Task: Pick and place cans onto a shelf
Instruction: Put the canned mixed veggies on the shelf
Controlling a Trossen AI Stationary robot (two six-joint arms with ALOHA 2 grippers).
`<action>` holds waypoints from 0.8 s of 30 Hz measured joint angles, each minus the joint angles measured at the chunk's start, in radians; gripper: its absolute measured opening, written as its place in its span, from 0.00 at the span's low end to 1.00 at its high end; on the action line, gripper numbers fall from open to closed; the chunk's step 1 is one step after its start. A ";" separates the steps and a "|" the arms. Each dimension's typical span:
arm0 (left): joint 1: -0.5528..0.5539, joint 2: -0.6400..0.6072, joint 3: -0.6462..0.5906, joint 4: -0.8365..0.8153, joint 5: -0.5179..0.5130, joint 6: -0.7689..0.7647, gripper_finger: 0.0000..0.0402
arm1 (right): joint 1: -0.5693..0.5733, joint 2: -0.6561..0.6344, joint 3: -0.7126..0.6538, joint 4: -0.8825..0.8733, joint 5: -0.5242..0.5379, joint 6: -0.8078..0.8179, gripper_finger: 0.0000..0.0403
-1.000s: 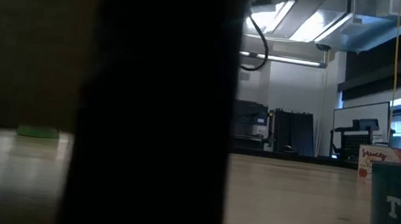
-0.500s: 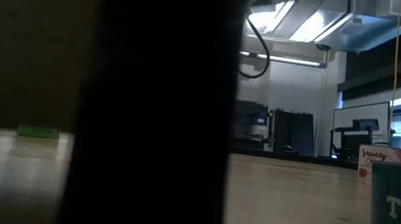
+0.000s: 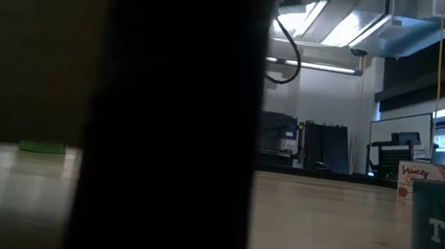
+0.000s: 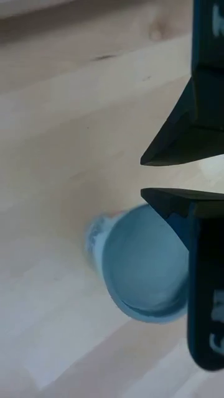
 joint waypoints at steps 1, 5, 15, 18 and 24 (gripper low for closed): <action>0.000 0.000 0.005 -0.011 -0.010 -0.005 0.15 | 0.000 0.000 0.000 0.000 0.000 0.000 0.13; 0.003 -0.001 0.033 -0.043 -0.043 -0.007 0.15 | 0.000 0.000 0.000 0.000 0.000 0.000 0.13; 0.009 0.000 0.016 0.000 -0.001 0.014 0.15 | 0.000 0.000 -0.001 0.000 0.000 0.000 0.13; 0.017 0.000 0.016 0.000 -0.021 0.010 0.15 | 0.000 0.000 -0.001 0.000 0.000 0.000 0.13; 0.017 0.000 0.016 0.008 -0.052 -0.012 0.15 | 0.000 0.000 -0.001 0.000 0.000 0.000 0.13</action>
